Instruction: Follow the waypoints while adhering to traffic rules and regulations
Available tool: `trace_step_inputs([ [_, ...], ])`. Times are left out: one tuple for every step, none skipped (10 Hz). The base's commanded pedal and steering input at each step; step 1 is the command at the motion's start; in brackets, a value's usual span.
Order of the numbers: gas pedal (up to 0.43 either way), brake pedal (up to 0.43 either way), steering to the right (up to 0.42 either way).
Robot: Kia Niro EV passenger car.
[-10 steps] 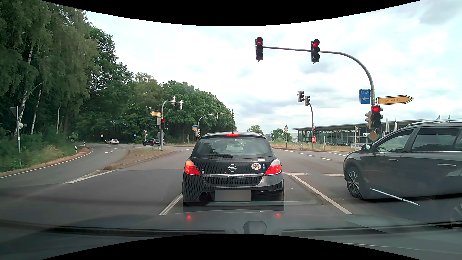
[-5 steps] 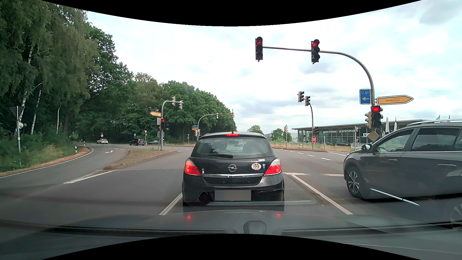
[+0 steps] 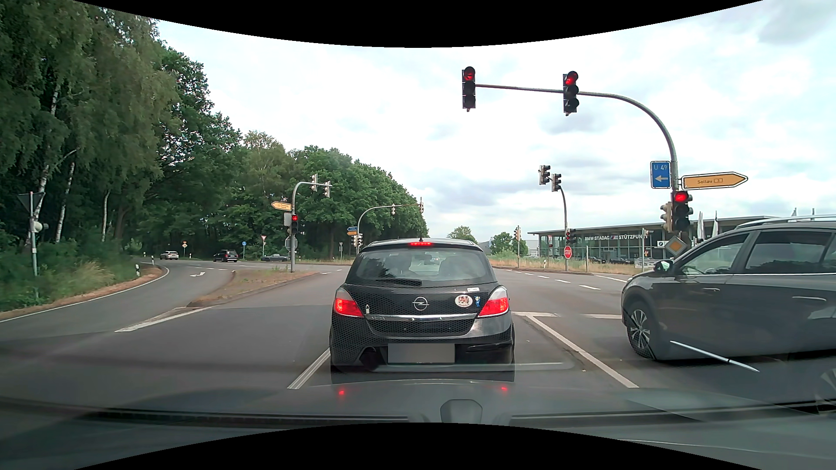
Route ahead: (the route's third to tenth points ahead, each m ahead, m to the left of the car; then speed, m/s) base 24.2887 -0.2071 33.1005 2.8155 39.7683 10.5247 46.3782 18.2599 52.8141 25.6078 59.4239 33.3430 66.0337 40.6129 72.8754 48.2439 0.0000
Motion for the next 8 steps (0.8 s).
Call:
trace_step_inputs([
  [0.000, 0.268, -0.004],
  [0.000, 0.268, -0.004],
  [0.000, 0.268, -0.004],
  [0.000, 0.268, -0.004],
  [0.000, 0.268, -0.004],
  [0.000, 0.268, -0.004],
  [0.000, 0.268, -0.004],
  [0.000, 0.268, -0.004],
])
